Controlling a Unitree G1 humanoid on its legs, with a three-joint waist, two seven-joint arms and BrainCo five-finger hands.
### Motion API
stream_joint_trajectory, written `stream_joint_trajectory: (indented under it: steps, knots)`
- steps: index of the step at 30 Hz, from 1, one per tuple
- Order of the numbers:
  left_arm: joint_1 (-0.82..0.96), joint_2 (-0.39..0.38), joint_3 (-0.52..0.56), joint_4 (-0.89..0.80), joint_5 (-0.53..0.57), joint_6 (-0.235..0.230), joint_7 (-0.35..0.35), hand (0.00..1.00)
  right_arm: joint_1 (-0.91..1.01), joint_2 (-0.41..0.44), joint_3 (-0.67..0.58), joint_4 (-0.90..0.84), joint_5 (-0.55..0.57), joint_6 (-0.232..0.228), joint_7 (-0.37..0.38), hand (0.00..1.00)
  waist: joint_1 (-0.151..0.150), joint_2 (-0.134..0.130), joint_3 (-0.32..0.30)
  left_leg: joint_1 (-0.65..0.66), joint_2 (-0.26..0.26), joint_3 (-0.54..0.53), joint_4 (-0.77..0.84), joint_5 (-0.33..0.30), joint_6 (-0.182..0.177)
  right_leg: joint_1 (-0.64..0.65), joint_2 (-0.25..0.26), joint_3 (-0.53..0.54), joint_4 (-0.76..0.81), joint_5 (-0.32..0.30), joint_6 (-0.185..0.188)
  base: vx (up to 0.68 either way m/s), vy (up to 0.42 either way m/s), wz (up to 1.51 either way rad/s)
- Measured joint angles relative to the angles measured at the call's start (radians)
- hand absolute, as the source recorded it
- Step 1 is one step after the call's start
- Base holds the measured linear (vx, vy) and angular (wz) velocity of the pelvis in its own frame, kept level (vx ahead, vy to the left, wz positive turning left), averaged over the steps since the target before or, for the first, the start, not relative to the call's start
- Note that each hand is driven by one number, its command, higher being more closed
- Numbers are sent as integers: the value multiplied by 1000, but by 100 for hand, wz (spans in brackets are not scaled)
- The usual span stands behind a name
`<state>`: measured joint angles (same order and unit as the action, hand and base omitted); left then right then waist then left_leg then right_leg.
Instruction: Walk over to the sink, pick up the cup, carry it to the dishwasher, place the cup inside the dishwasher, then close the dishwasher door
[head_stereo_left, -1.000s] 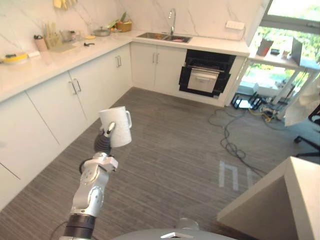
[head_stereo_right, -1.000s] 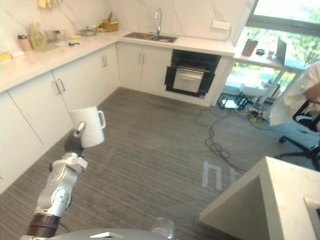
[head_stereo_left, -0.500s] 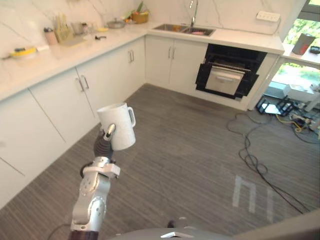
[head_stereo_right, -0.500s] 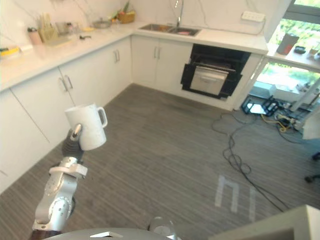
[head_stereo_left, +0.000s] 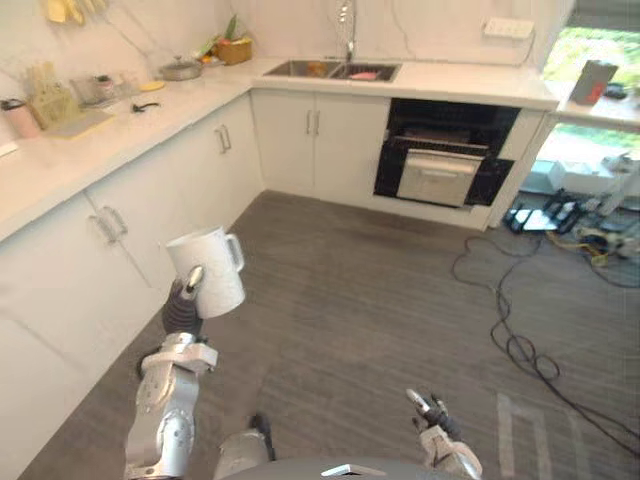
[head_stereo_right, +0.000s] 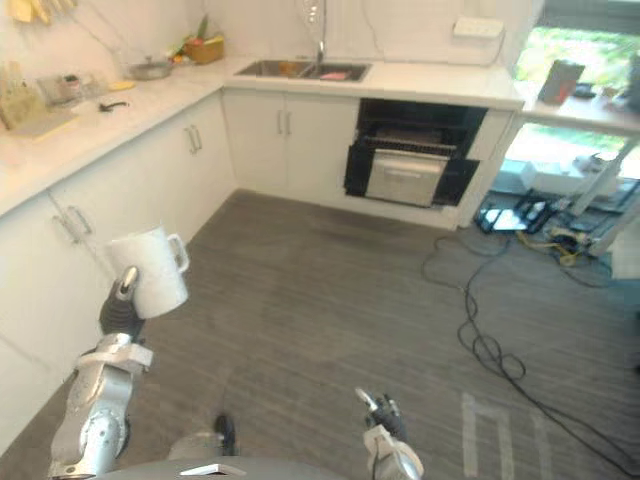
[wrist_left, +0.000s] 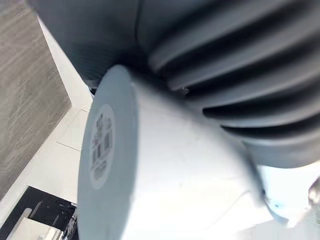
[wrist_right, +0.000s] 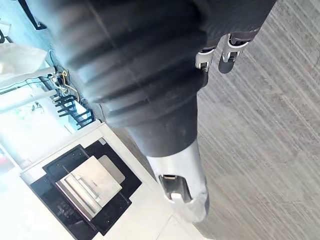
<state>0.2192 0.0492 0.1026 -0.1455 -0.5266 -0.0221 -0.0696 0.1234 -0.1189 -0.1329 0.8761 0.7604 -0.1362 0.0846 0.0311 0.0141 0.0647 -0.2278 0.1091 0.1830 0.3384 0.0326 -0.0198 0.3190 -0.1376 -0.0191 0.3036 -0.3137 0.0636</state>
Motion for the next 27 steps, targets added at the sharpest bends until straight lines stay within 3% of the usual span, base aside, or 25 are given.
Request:
stream_joint_trajectory:
  steps: [1, 2, 3, 4, 5, 6, 8, 10, 12, 14, 15, 16, 17, 18, 19, 20, 21, 22, 23, 24, 26, 27]
  knots:
    - [-1, 3, 5, 0, 0, -2, -1, 100, 2, 2, 0, 0, 0, 4, -1, 0, 0, -8, 0, 4, -6, 8, 14, -17, 0, -4, -9, 3, 32, 2, 3, 594, 261, -19]
    - [-13, 10, 7, 0, 3, -4, -2, 100, 12, 10, -10, 0, -1, 20, -4, 0, -10, -39, -1, 38, -40, 24, 28, -65, 16, -50, -47, 0, 182, 31, 42, 462, 212, 1]
    - [-34, 12, 7, -1, 19, -12, -8, 100, 13, 19, -18, -3, 0, 33, -11, 0, -13, -65, 7, 93, -85, 39, 11, -91, 39, -120, -103, -1, 367, 110, 87, 562, 258, 5]
    - [-44, 14, 6, -1, 23, -17, -10, 100, 14, 27, -20, -6, 0, 33, -11, 0, -17, -75, 12, 123, -109, 39, -6, -103, 46, -155, -129, -4, 458, 182, 92, 504, 233, 17]
    - [-58, 20, -1, -4, 33, -20, -10, 100, 23, 39, -28, -14, 0, 33, -11, 0, -34, -67, 21, 189, -144, 27, -47, -126, 70, -218, -167, -7, 604, 308, 94, 392, 169, 26]
    - [-66, 21, -7, -5, 40, -22, -10, 100, 30, 46, -27, -28, -1, 31, -9, 0, -46, -62, 27, 220, -149, 16, -57, -138, 78, -250, -170, -11, 682, 297, 78, 468, 174, 40]
    - [-83, 26, -25, 1, 53, -38, -3, 100, 73, 84, 0, -105, 2, 1, -2, 0, -78, -33, 51, 342, -150, -28, -116, -171, 90, -379, -114, -50, 800, 176, 3, 423, 110, 48]
    - [-89, 34, -61, 1, 53, -67, -2, 100, 120, 116, 14, -191, 24, -37, 0, 0, -106, -30, 50, 382, -149, -66, -161, -185, 88, -501, -37, -46, 723, 125, 4, 424, -22, 69]
    - [-90, 44, -118, -4, 59, -92, -7, 100, 164, 138, 8, -304, 26, -74, -4, 0, -126, -34, 51, 405, -140, -77, -188, -202, 77, -587, 3, -78, 485, 123, 7, 422, -112, 82]
    - [-77, 51, -173, -47, 73, -98, -30, 100, 184, 148, -16, -421, 34, -121, -12, 0, -131, -50, 60, 470, -122, -42, -203, -251, 32, -583, 6, -228, 70, 217, -17, 560, -187, 39]
    - [-68, 55, -178, -102, 92, -106, -40, 100, 189, 147, -18, -479, 40, -144, -22, 0, -113, -86, 54, 523, -139, -6, -205, -297, 6, -559, -1, -339, -96, 266, -28, 579, -194, -23]
    - [-67, 52, -178, -114, 97, -120, -47, 100, 188, 137, -24, -497, 39, -152, -24, 0, -106, -95, 50, 556, -136, 3, -203, -324, -3, -546, 3, -354, -99, 342, -114, 635, -178, -53]
    - [-65, 37, -185, -115, 97, -135, -48, 100, 181, 109, -39, -515, 40, -154, -29, 0, -98, -60, 48, 602, -105, 27, -206, -361, -6, -528, 21, -398, -67, 372, -143, 651, -113, -79]
    - [-65, 23, -203, -119, 98, -159, -49, 100, 169, 86, -65, -551, 40, -153, -33, 0, -85, -3, 26, 622, -63, 72, -168, -383, 16, -533, 52, -406, -25, 368, -145, 639, -99, -84]
    - [-69, 20, -205, -119, 98, -171, -49, 100, 161, 85, -76, -568, 41, -153, -37, 0, -88, 14, 17, 612, -47, 84, -115, -383, 17, -532, 66, -400, -7, 362, -155, 576, -155, -80]
    - [-77, 18, -221, -119, 98, -181, -50, 100, 165, 90, -90, -609, 52, -153, -50, 0, -100, 20, 12, 558, -8, 94, 39, -370, 39, -524, 89, -396, 7, 332, -193, 531, -228, -52]
    - [-94, 7, -238, -119, 98, -185, -58, 100, 182, 107, -121, -648, 60, -152, -52, 0, -103, 31, 10, 493, 35, 91, 240, -315, 38, -497, 114, -390, 12, 285, -211, 532, -236, -43]
    - [-102, -1, -246, -118, 98, -185, -63, 100, 189, 118, -137, -668, 61, -151, -54, 0, -102, 32, 13, 455, 62, 80, 349, -255, 15, -478, 130, -383, 12, 265, -210, 537, -202, -43]
    - [-107, -17, -263, -117, 100, -187, -67, 100, 212, 124, -146, -704, 63, -150, -53, 0, -99, 19, 25, 359, 101, 21, 560, -88, -41, -435, 161, -360, 14, 227, -201, 539, -152, -55]
    - [-106, -37, -271, -116, 100, -187, -65, 100, 230, 126, -144, -734, 62, -152, -51, 0, -97, 34, 33, 277, 130, -28, 755, -34, -83, -382, 195, -329, 14, 189, -202, 527, -129, -65]
    - [-99, -39, -271, -114, 100, -182, -55, 100, 237, 126, -140, -752, 57, -151, -40, 0, -95, 16, 44, 163, 182, -34, 911, -63, -49, -305, 230, -278, 1, 142, -196, 562, -106, -86]
    - [-88, -39, -267, -108, 100, -181, -43, 100, 237, 126, -120, -753, 56, -151, -33, 0, -85, 3, 42, 114, 214, 6, 878, -111, -18, -254, 235, -238, -23, 122, -190, 581, -112, -97]
